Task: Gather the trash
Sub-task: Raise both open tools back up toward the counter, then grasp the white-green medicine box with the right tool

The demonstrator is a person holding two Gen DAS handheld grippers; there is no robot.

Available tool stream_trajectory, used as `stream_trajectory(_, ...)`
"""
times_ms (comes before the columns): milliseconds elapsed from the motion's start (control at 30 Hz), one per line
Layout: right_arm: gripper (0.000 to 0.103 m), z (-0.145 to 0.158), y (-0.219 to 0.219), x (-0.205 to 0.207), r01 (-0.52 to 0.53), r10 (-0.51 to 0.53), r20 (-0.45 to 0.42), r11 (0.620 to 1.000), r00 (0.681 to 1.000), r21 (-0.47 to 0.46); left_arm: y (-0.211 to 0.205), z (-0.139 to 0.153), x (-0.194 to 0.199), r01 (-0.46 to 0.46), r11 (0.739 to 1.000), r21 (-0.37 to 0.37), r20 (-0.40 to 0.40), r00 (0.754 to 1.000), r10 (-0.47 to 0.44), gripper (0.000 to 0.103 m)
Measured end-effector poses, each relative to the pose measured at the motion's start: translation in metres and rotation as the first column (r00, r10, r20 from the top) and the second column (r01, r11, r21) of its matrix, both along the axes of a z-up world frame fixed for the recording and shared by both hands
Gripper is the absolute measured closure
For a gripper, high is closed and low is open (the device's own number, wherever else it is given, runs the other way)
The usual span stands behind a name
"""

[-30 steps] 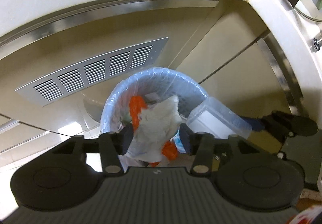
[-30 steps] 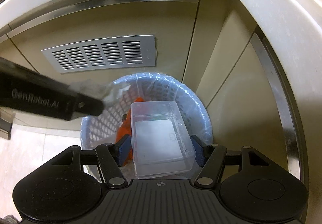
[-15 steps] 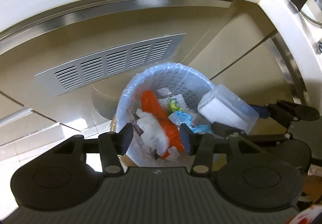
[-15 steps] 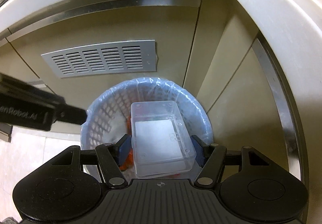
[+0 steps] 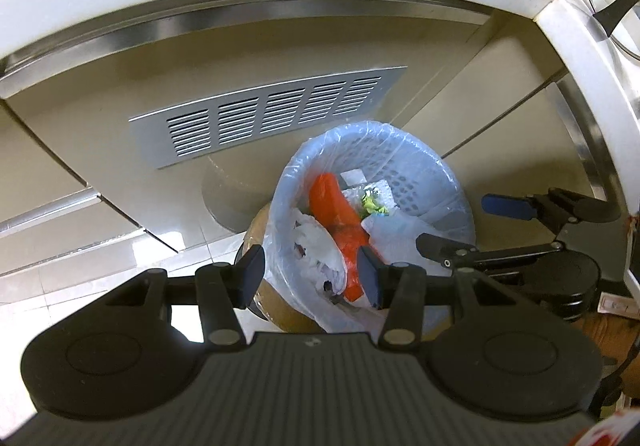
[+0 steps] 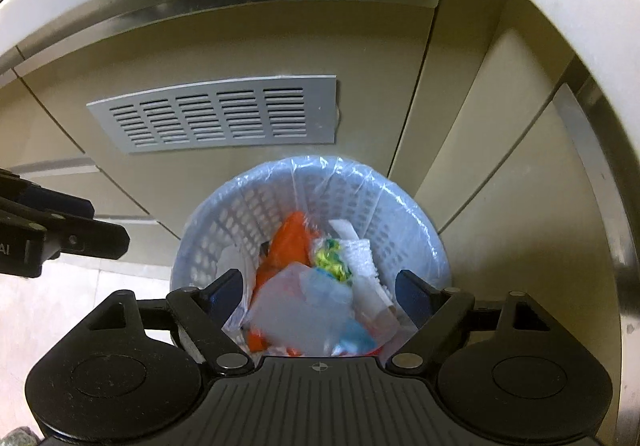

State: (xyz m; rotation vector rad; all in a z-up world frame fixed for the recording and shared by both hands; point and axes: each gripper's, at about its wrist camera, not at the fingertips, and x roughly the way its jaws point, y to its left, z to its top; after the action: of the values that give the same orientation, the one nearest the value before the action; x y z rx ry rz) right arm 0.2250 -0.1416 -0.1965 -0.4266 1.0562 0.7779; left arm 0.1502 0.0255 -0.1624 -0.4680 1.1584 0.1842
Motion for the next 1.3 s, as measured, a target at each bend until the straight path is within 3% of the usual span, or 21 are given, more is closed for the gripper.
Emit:
stream_trajectory(400, 0.020, 0.018, -0.003, -0.012, 0.011, -0.011, 0.024, 1.000, 1.000, -0.011, 0.005, 0.021, -0.004, 0.019, 1.000, 0.012, 0.072, 0.997, -0.020, 0.057)
stream_trajectory(667, 0.020, 0.064, -0.015, -0.026, 0.013, -0.017, 0.066, 0.998, 0.998, 0.060, 0.010, 0.057, -0.008, 0.043, 0.998, 0.049, 0.168, 0.985, -0.050, 0.057)
stream_trajectory(867, 0.020, 0.130, -0.018, -0.042, -0.051, 0.009, 0.194, 0.976, 0.981, 0.211, 0.011, 0.098, -0.009, 0.077, 0.994, 0.076, 0.283, 0.954, -0.096, 0.057)
stream_trajectory(1000, 0.020, 0.170, -0.021, -0.039, -0.010, -0.074, 0.284, 0.958, 0.956, 0.286, 0.013, 0.126, 0.002, 0.100, 0.991, 0.083, 0.360, 0.925, -0.124, 0.057)
stream_trajectory(1200, 0.020, 0.197, -0.032, 0.000, 0.098, -0.203, 0.322, 0.944, 0.925, 0.314, 0.020, 0.149, 0.032, 0.106, 0.989, 0.106, 0.425, 0.894, -0.142, 0.055)
stream_trajectory(1300, 0.020, 0.200, -0.036, 0.031, 0.084, -0.190, 0.339, 0.949, 0.921, 0.303, 0.022, 0.152, 0.044, 0.066, 0.991, 0.113, 0.444, 0.889, -0.110, 0.055)
